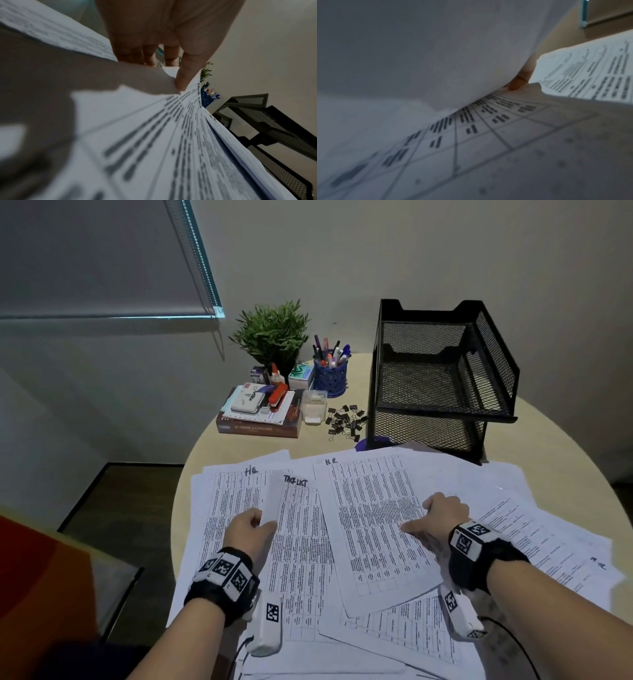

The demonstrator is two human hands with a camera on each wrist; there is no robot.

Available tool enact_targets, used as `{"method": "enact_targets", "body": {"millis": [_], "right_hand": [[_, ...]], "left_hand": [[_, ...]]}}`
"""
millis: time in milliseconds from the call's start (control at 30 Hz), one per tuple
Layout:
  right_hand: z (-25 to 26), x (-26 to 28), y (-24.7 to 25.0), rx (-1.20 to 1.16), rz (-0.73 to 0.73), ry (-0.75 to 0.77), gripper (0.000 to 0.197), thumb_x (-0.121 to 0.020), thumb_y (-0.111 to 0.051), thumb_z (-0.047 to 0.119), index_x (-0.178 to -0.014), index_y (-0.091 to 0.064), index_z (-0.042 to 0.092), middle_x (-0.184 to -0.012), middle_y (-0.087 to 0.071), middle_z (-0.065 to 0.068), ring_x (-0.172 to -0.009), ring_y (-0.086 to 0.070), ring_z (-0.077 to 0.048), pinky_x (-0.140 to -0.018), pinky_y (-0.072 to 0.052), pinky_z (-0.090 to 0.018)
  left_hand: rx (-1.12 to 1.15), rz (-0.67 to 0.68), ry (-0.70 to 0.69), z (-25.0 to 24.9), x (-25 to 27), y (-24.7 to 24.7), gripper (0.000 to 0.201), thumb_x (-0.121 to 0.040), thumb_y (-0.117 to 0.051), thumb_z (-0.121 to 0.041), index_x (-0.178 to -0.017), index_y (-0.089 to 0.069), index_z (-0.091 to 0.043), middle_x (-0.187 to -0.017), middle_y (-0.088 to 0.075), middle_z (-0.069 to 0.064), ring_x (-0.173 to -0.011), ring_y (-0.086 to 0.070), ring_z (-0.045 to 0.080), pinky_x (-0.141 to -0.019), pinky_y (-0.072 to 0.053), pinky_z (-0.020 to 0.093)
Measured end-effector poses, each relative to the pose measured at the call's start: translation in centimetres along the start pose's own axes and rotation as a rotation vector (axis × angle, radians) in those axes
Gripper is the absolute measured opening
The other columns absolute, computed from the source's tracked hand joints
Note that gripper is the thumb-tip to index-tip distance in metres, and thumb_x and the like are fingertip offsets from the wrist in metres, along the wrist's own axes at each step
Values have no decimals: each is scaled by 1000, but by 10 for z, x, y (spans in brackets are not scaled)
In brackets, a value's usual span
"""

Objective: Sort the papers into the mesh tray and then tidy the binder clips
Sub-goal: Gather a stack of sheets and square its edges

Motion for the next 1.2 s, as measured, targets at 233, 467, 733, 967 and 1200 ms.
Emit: {"method": "enact_targets", "body": {"millis": [233,467,733,967,1200], "right_hand": [[-3,23,-4,67,-46,39,100,-59,-79,57,-133,-33,8,-129,-41,-15,-120,-39,-34,-95,-40,-40],[-23,38,-16,-44,25,48,104,-58,-83,50,-135,-29,7,-125,-43,-17,-111,-50,-32,-82,-48,-34],[-23,49,-18,8,-68,34,97,-63,-74,60,-134,-32,8,-128,-43,-15,-119,-40,-35,-95,-42,-41],[-24,57,-27,-107,11,88,81,-74,-70,45,-136,-33,9,-132,-39,-14,-119,-41,-30,-93,-43,-35],[-64,54,-9,-59,-125,-52,71,-77,-66,51,-128,-44,7,-126,-46,-15,-119,-40,-33,-89,-41,-36]], "left_hand": [[242,-80,-8,-8,16,-9,11,-89,-57,-16,-78,-57,-13,-71,-55,10,-53,-46,18,-48,-38,26],[385,157,142,-3,18,-29,34,-79,-70,-1,-110,-57,8,-87,-62,10,-86,-59,27,-82,-50,34],[187,277,128,-21,35,-51,41,-81,-72,-20,-112,-59,3,-102,-67,10,-88,-62,23,-76,-47,27],[138,313,172,-26,40,-61,55,-76,-76,-17,-119,-51,6,-110,-61,10,-96,-59,25,-88,-48,34],[315,208,209,-6,17,-30,19,-78,-68,5,-94,-59,1,-92,-67,22,-90,-66,36,-90,-51,47]]}}
Point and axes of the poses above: each hand's wrist, its own x-axis away from the middle knuckle, its own y-axis out of the back of the hand, z = x × y, the point moved 5 cm from there along -x, towards the middle knuckle
